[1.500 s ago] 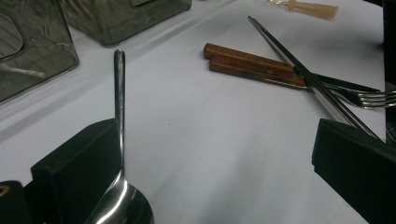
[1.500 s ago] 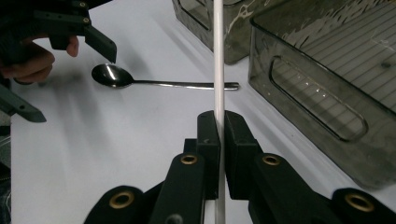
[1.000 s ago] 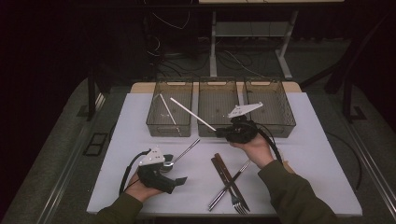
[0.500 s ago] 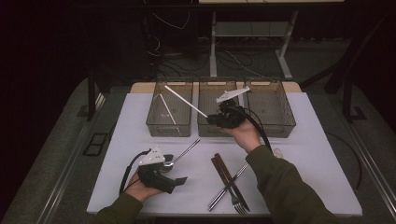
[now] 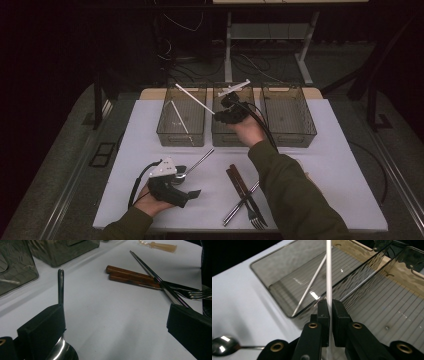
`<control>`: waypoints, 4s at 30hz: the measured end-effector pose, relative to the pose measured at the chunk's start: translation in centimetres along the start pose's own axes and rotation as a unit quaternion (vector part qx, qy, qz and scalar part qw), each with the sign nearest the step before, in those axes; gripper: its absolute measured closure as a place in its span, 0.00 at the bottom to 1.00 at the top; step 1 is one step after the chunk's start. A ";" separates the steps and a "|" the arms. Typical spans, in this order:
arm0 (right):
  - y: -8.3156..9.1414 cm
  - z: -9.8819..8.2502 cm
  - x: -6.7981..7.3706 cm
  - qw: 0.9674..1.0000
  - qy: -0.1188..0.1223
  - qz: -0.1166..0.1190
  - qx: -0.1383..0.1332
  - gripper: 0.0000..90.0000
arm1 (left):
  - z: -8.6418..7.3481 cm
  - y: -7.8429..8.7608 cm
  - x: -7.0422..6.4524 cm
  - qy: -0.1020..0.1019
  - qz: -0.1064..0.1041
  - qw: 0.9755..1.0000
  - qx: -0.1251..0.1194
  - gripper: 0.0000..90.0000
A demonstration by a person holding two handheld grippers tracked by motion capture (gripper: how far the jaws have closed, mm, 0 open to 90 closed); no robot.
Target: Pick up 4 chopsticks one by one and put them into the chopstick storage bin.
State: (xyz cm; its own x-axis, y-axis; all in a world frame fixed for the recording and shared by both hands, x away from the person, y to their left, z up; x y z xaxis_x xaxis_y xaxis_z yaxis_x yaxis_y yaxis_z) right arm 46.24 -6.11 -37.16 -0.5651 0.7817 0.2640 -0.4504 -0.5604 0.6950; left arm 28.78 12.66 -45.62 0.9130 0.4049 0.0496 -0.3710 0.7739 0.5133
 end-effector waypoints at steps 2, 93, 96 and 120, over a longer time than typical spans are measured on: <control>-0.7 0.5 0.1 1.000 -0.004 -0.001 0.006 0.96 | 0.1 0.0 0.0 0.001 0.000 1.000 -0.003 0.01; 1.5 0.3 1.4 0.998 0.027 0.051 -0.032 0.38 | 0.3 0.0 -0.1 -0.004 -0.003 1.000 -0.006 0.00; 2.4 -0.6 1.1 0.997 0.036 0.052 -0.035 0.38 | 0.2 -0.1 -0.1 -0.003 -0.003 1.000 -0.004 0.00; 7.4 -8.4 -2.5 0.998 0.036 0.052 -0.028 0.65 | 0.1 -0.2 0.0 0.003 0.001 1.000 0.002 0.00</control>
State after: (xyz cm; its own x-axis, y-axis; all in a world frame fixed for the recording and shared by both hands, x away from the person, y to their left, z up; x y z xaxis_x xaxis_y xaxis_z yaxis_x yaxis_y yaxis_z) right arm 38.51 -14.46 -38.33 -0.6581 0.6977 0.2830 -0.4229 -0.6535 0.6277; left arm 28.87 12.47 -45.63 0.9116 0.4086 0.0449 -0.3713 0.7715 0.5166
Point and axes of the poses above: each handheld gripper's, and its own axes: y roughly backward along the jaws, z roughly out of its top, x roughly to its left, the point moved 4 cm from there along -y, roughly forward along the jaws, and after that the axes turned 14 degrees about -y, right-handed, at the moved point
